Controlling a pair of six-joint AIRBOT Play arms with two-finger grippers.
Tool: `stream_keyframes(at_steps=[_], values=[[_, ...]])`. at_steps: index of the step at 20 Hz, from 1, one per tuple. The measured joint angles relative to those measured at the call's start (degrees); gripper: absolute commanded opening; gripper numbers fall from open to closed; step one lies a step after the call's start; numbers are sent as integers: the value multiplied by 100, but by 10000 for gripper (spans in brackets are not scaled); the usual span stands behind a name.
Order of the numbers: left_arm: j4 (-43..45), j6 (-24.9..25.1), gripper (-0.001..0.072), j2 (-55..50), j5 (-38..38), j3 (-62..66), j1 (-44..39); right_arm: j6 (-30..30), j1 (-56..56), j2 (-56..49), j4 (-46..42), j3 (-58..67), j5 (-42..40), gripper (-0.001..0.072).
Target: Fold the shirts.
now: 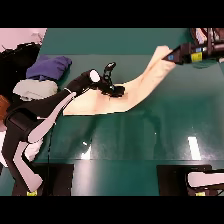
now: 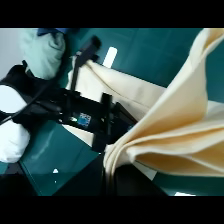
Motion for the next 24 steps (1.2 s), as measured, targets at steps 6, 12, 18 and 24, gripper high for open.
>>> stream_keyframes(at_steps=[6, 12, 18, 24], values=[[39, 0, 21, -87, -173, 70, -7, 68, 914, 37, 72, 662, -361, 12], [597, -4, 22, 697, -752, 308, 824, 66, 1943, -179, 118, 778, -990, 12], [1681, 22, 22, 2378, -1366, 398, 2380, -452, 3733, -1051, 122, 981, -2669, 563], [2004, 39, 23, 3366, -1740, 409, 3364, -595, 4402, -1687, -223, 1349, -2664, 411]])
